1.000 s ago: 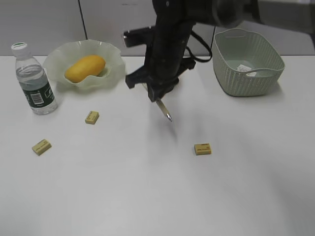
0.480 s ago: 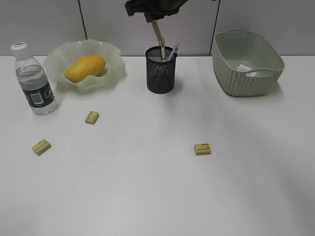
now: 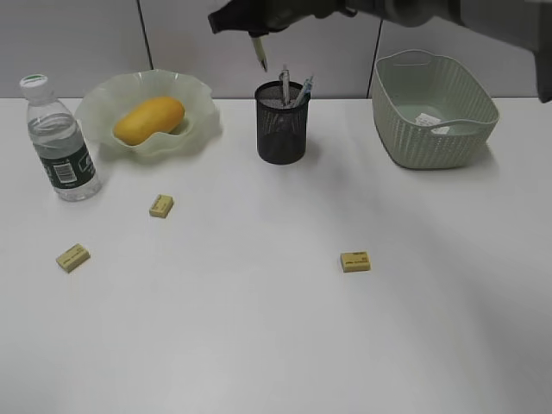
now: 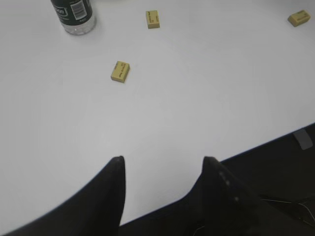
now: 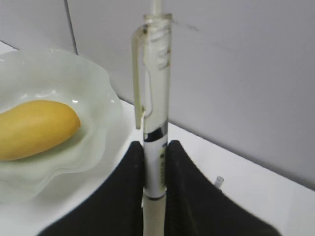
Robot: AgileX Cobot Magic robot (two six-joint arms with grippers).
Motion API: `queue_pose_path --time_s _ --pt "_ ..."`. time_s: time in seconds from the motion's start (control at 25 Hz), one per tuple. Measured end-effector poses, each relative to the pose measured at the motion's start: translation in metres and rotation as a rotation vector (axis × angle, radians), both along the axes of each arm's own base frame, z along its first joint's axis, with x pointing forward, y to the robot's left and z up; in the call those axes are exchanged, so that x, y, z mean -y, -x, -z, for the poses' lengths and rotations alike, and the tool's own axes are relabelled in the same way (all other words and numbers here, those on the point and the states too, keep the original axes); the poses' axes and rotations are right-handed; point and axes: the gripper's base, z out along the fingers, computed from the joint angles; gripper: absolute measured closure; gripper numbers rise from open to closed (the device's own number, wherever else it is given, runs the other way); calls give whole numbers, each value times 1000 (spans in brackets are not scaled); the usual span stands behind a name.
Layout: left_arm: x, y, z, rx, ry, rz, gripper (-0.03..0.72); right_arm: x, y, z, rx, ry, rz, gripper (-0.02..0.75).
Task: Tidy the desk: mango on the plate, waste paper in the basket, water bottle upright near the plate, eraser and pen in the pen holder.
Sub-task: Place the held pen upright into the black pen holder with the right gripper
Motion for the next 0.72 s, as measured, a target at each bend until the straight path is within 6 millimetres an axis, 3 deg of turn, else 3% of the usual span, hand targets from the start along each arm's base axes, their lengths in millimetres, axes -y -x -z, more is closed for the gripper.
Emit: queue_pose_path --time_s 0.24,0.4,0.72 --pt "0 0 0 4 -2 -1 306 15 -14 32 -75 6 62 620" --pt "0 -2 -2 26 5 0 306 18 -13 48 -135 21 79 620" --pt "1 -3 -3 46 14 1 306 19 -11 58 -167 26 83 608"
